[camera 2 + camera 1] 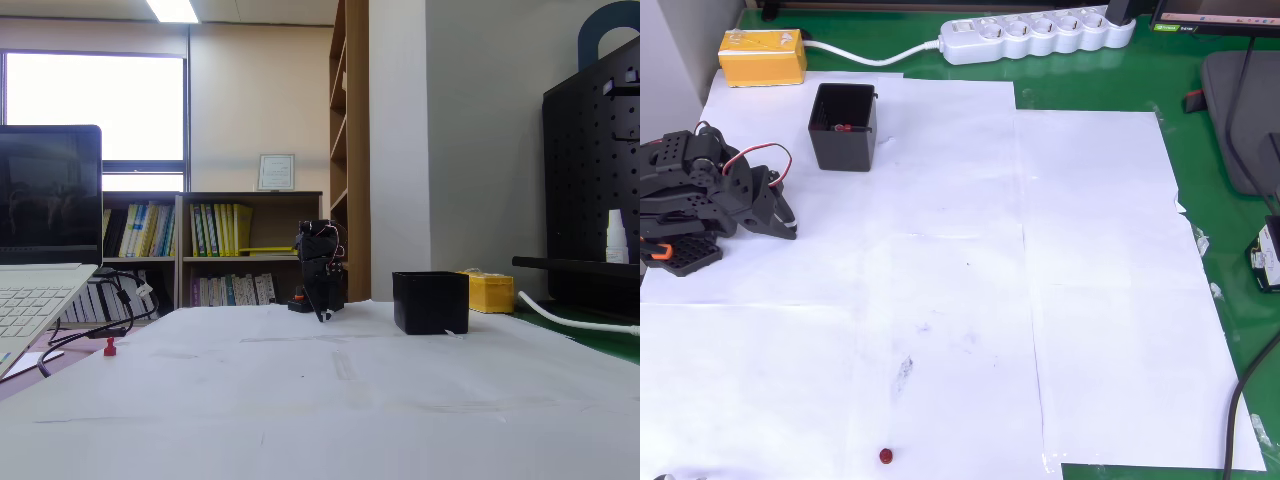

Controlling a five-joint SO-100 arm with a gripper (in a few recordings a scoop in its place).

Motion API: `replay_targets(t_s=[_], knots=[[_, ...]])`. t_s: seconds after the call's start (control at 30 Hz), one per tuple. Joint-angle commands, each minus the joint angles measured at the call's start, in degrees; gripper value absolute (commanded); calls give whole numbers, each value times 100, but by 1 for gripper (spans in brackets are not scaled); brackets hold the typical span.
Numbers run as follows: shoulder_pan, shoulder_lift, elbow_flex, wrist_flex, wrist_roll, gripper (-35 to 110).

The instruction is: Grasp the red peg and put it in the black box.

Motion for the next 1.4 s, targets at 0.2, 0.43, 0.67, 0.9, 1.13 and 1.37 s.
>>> replay_targets(t_s=[0.2,0.43,0.67,0.9,1.13,1.37], knots=[[-123,-571,-475,527,0,0],[-123,-571,-475,527,0,0],[-114,-571,-475,527,0,0],[141,-571,-475,527,0,0],[475,-571,-475,527,0,0],[79,-571,-475,527,-9,0]])
